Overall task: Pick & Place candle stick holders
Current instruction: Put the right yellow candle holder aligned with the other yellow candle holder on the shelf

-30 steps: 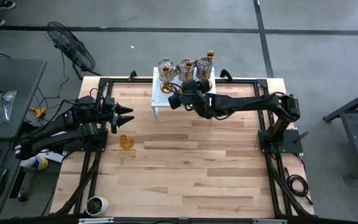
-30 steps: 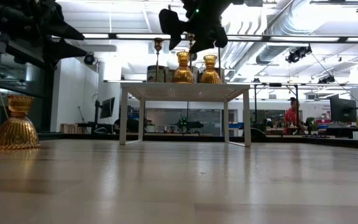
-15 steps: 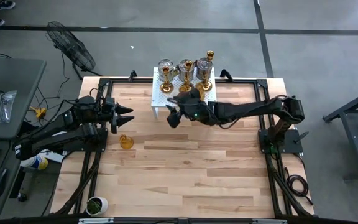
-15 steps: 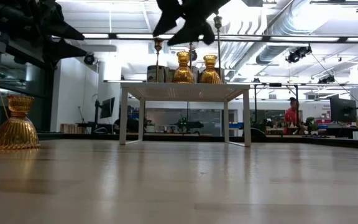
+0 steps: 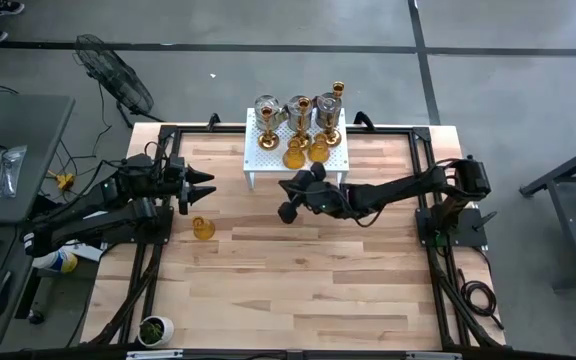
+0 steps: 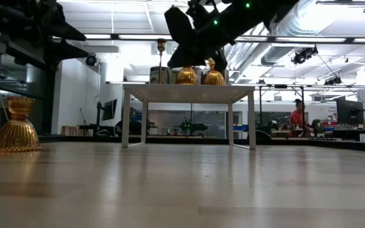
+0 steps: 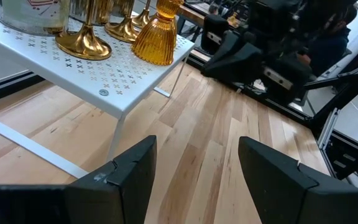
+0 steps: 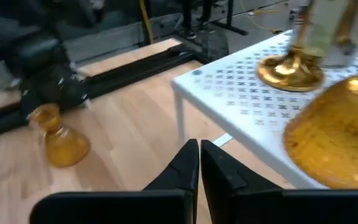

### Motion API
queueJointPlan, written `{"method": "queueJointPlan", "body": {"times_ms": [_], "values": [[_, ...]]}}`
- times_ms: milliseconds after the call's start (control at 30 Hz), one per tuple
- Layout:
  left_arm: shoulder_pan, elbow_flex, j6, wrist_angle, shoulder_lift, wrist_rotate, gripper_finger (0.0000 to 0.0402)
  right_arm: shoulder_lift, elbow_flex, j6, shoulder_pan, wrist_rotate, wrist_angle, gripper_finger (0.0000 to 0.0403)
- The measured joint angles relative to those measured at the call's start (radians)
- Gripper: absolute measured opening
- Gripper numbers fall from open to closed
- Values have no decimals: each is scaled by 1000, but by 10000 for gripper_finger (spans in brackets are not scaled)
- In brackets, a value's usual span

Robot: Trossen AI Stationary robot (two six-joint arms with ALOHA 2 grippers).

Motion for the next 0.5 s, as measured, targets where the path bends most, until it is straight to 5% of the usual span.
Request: {"method": "queueJointPlan", "body": {"times_ms": [500], "values": [[0, 0, 0, 0, 0, 0, 223, 1, -36, 138, -63, 83, 14, 3]]}}
